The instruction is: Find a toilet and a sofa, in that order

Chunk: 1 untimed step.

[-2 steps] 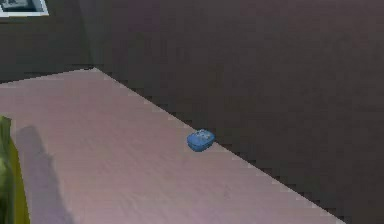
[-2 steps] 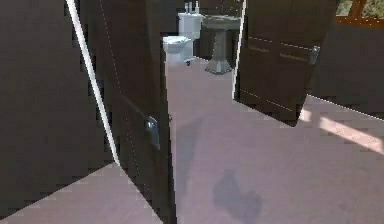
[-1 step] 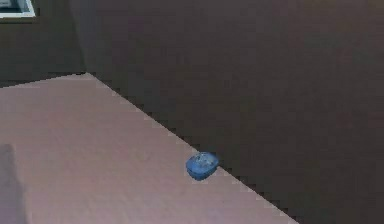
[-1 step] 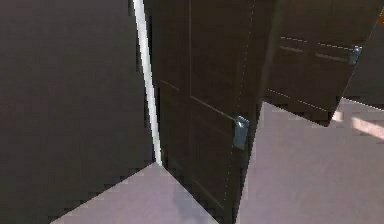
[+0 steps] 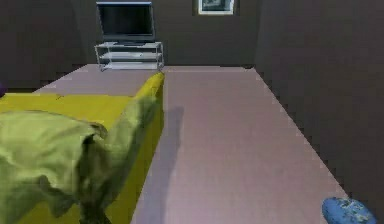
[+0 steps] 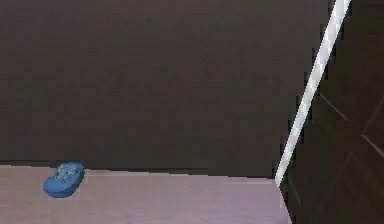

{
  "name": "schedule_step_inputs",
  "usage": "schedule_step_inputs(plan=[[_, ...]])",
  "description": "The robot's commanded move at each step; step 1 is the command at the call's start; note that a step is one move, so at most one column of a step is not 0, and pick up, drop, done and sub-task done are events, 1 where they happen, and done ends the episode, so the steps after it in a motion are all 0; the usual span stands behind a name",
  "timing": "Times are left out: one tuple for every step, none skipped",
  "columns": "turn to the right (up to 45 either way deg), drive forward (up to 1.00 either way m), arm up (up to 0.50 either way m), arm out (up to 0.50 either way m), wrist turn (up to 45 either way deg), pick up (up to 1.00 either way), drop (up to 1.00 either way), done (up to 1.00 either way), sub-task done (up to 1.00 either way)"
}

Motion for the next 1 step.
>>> schedule_step_inputs(plan=[[-45.0, 0.00, 0.00, 0.00, 0.0, 0.00, 0.00, 0.00, 0.00]])
